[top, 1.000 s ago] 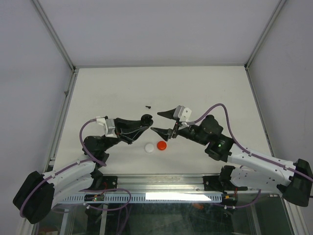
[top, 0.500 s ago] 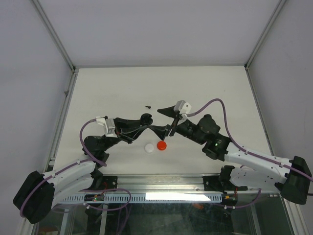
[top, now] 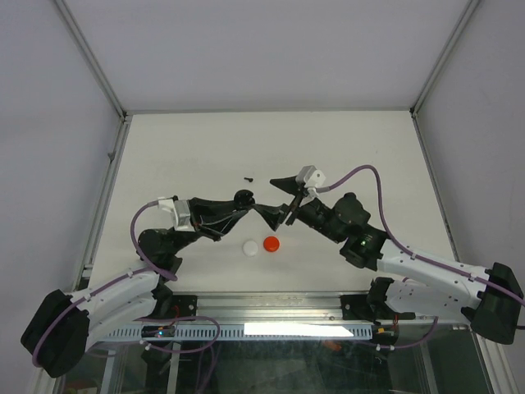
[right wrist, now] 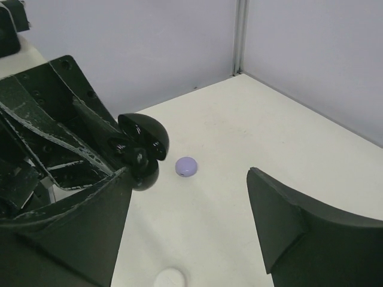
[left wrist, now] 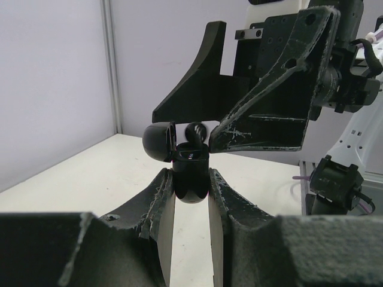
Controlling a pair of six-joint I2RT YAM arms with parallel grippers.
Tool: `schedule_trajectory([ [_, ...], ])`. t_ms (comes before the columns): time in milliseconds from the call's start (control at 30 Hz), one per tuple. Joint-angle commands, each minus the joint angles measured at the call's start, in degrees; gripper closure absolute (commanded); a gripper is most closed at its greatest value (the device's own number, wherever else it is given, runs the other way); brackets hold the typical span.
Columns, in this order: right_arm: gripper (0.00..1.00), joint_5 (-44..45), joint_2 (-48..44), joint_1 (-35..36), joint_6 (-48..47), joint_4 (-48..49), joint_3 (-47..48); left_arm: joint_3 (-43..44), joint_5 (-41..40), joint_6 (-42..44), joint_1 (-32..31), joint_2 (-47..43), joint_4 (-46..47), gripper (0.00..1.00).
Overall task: Insert the wireless bluetooth earbuds into the charging case
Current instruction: Place the earbud in the charging case.
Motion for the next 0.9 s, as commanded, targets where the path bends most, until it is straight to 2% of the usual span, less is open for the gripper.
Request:
schedule_trajectory([
  [0, 0.2, 2.9, -2.0, -1.1, -1.6, 0.2, -0.3, -0.4, 0.4, 0.1, 0.1, -1.6, 3.1, 1.0],
  [267, 0.2, 2.3, -2.3, -3.4, -0.9, -1.3, -0.2, -0.5, 0.8, -0.3, 0.1, -1.9, 2.5, 1.0],
  [467, 0.19, 0.5, 1.8, -7.1, 0.7, -6.7, 3.0, -0.8, -6.1, 0.5, 0.1, -3.7, -4.0, 1.0],
  [633, 0.21, -2.9, 9.2, -12.1, 2.7, -7.6, 5.5, -0.8, -14.5, 0.3, 0.1, -4.8, -10.9, 1.0],
  [767, 0.24, -5.2, 18.6, -15.6, 3.4, -6.3, 7.5, 1.6, -17.3, 0.2, 0.3, -3.6, -19.8, 1.0],
  [867, 0.28, -5.6, 25.7, -17.5, 3.1, -5.2, 9.6, 1.8, -20.1, -0.4, 0.6, -2.8, -22.1, 1.0],
])
